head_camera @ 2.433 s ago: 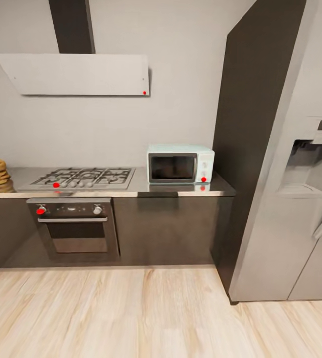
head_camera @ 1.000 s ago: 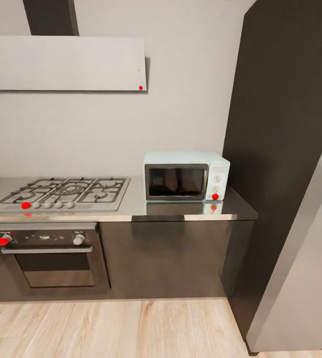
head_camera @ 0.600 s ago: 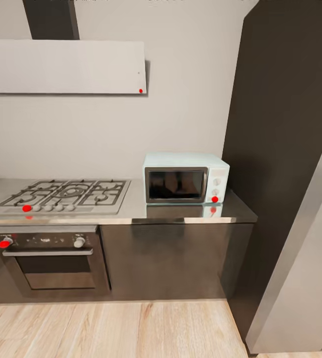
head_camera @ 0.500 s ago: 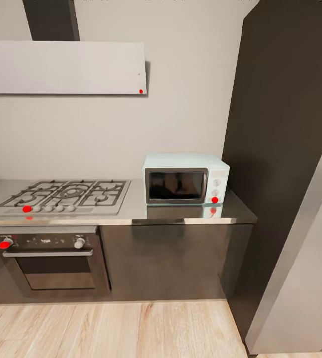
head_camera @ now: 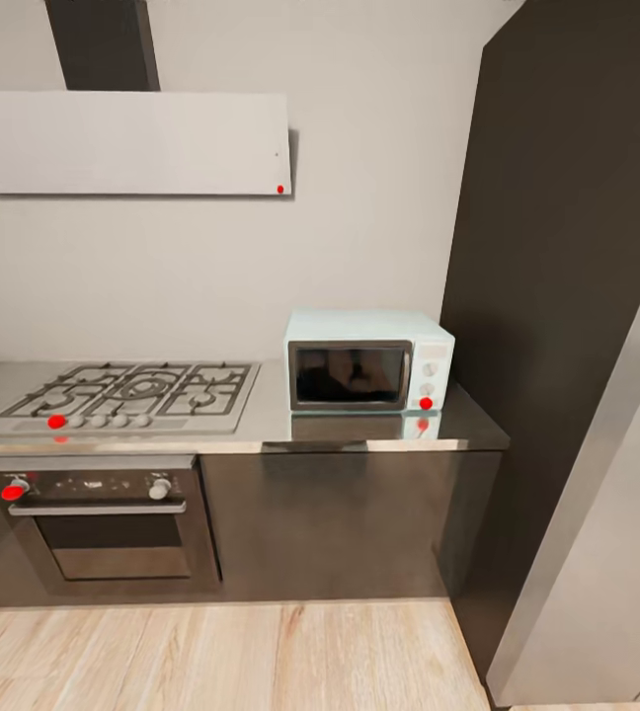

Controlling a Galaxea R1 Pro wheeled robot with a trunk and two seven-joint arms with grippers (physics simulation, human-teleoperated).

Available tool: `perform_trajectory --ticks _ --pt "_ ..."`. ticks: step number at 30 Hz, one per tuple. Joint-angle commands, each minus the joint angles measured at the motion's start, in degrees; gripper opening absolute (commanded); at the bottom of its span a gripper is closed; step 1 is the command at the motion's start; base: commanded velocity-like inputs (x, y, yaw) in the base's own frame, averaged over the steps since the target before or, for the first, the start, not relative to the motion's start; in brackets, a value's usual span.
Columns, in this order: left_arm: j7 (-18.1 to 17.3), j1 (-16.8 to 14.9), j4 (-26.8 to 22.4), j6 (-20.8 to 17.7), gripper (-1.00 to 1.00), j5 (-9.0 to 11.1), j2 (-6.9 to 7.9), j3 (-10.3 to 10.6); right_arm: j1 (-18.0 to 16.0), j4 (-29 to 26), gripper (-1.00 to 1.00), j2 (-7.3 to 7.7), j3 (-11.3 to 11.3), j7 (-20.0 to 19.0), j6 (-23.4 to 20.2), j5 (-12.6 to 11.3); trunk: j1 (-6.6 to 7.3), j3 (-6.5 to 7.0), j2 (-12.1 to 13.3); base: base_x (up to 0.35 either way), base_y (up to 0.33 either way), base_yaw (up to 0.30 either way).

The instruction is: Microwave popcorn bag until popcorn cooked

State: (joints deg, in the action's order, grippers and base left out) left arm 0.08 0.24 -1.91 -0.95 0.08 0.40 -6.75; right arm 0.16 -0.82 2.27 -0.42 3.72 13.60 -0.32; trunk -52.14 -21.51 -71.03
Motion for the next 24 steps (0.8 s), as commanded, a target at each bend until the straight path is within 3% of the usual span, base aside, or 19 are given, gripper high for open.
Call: perform_trajectory --ticks 1,24 --pt "0.0 0.0 -0.1 -0.1 1.00 0.0 0.01 -0.4 0.0 -0.1 1.00 -0.01 0.0 0.1 0.1 0.0 0.22 0.14 0.4 0.000 0.000 0.000" --pt "0.0 0.0 -0.1 -0.1 1.00 0.0 -0.05 -0.4 0.0 -0.1 1.00 0.01 0.0 0.1 0.1 0.0 5.28 4.27 9.6 0.000 0.000 0.000"
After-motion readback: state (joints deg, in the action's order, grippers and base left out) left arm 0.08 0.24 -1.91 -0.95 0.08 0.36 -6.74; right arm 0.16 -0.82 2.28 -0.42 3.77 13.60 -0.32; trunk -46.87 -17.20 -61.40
